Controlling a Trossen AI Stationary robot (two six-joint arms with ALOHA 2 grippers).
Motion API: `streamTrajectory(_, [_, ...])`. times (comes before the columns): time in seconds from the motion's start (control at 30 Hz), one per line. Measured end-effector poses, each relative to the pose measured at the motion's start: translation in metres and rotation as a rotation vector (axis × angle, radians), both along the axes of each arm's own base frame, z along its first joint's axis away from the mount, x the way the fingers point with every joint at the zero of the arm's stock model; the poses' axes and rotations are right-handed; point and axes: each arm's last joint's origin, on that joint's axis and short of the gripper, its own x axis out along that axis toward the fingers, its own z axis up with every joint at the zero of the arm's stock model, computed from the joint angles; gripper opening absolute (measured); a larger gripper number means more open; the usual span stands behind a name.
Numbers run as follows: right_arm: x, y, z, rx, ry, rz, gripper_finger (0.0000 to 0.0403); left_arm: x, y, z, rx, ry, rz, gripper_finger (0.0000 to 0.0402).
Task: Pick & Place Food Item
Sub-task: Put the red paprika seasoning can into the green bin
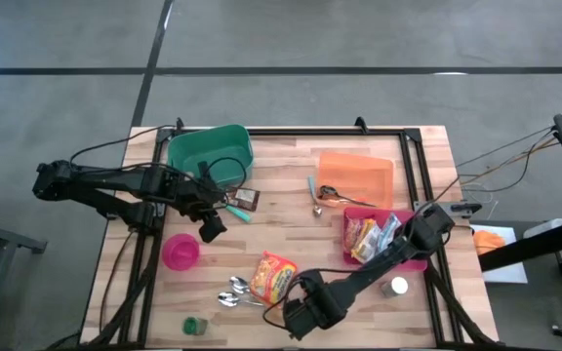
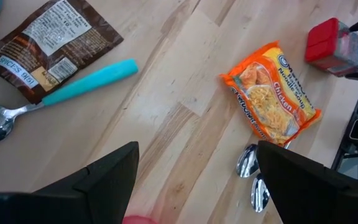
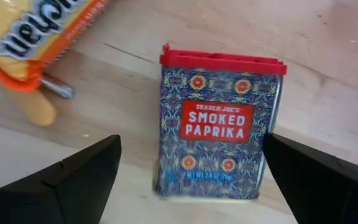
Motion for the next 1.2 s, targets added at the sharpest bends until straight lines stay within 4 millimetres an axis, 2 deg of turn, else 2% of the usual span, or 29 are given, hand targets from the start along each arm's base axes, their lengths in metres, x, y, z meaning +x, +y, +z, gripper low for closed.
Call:
streamTrajectory(0.2, [-0.001, 0.004, -0.012, -0.016, 0.023, 0.003, 0.0388, 0.000, 0.000, 0.000, 0.000, 0.000, 0.000, 0.0326])
streamTrajectory(0.73, [-0.003, 0.002, -0.015, -0.023, 0.036, 0.000, 0.0388, 0.000, 0.000, 0.000, 0.000, 0.000, 0.000, 0.0326])
streamTrajectory(1.03, [-0.005, 0.001, -0.027, -0.015, 0.052, 0.004, 0.0387, 0.000, 0.000, 0.000, 0.000, 0.000, 0.001, 0.0326])
streamTrajectory(1.13, [-0.005, 0.002, -0.030, -0.004, 0.054, 0.008, 0.0372, 0.000, 0.000, 0.000, 0.000, 0.000, 0.001, 0.0326])
streamTrajectory(1.2, [-0.005, 0.002, -0.030, 0.001, 0.048, 0.008, 0.0348, 0.000, 0.000, 0.000, 0.000, 0.000, 0.001, 0.0326])
